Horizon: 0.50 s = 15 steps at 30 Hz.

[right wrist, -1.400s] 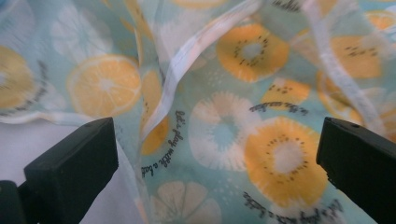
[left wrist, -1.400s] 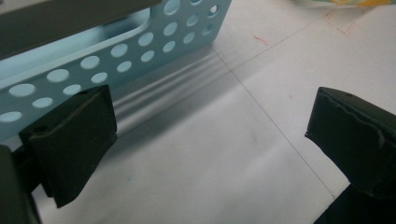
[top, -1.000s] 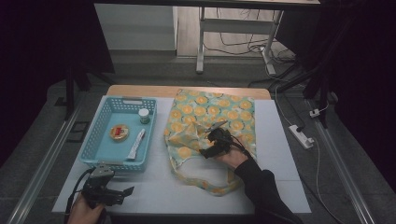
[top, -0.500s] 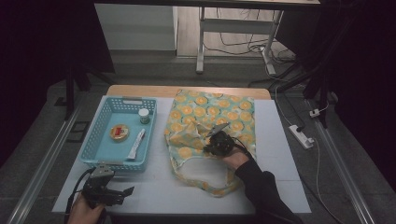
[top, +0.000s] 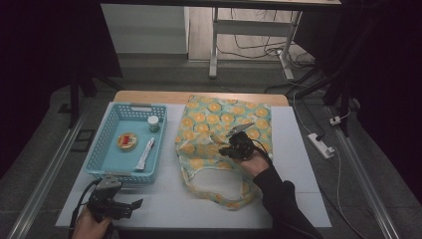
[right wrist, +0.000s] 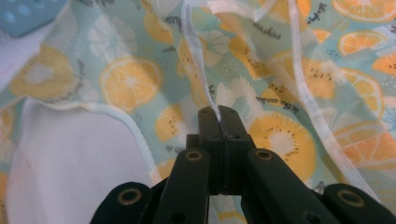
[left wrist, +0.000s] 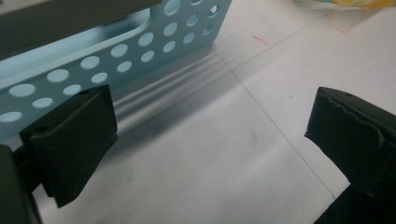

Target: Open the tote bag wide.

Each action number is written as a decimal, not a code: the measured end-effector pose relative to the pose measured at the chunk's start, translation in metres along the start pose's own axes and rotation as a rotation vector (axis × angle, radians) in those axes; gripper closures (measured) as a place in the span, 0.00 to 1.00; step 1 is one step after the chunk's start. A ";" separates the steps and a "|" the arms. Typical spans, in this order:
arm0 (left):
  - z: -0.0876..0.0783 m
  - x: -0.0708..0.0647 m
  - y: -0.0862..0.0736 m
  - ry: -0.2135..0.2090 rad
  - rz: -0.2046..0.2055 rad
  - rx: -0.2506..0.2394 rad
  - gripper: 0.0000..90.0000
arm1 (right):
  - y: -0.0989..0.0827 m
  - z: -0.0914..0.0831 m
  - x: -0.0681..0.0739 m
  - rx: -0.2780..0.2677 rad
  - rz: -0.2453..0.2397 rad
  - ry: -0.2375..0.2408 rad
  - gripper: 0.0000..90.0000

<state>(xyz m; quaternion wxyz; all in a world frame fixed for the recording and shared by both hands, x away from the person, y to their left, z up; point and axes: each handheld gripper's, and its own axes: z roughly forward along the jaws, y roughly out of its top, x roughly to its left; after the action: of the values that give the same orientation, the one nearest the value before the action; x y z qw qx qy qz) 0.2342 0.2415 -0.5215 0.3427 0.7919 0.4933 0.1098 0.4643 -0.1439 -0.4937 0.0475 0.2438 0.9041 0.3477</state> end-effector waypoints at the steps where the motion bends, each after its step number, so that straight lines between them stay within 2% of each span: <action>1: 0.000 0.000 0.000 -0.001 0.000 0.001 0.02 | 0.001 -0.002 0.000 -0.002 0.004 0.000 1.00; 4: 0.000 0.000 0.000 0.000 0.000 -0.001 0.02 | 0.005 -0.008 0.002 -0.033 0.009 0.009 1.00; 9: 0.000 0.000 0.000 0.000 0.001 0.002 0.02 | 0.009 -0.016 0.007 -0.036 -0.010 0.004 1.00; 15: 0.000 0.000 0.000 0.004 0.003 0.002 0.02 | 0.017 -0.028 0.013 -0.061 -0.003 0.018 1.00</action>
<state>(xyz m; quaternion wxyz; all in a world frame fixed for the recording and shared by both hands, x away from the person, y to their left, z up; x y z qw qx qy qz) 0.2343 0.2412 -0.5217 0.3410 0.7928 0.4927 0.1114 0.4524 -0.1435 -0.4609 0.0471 0.2378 0.8938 0.3773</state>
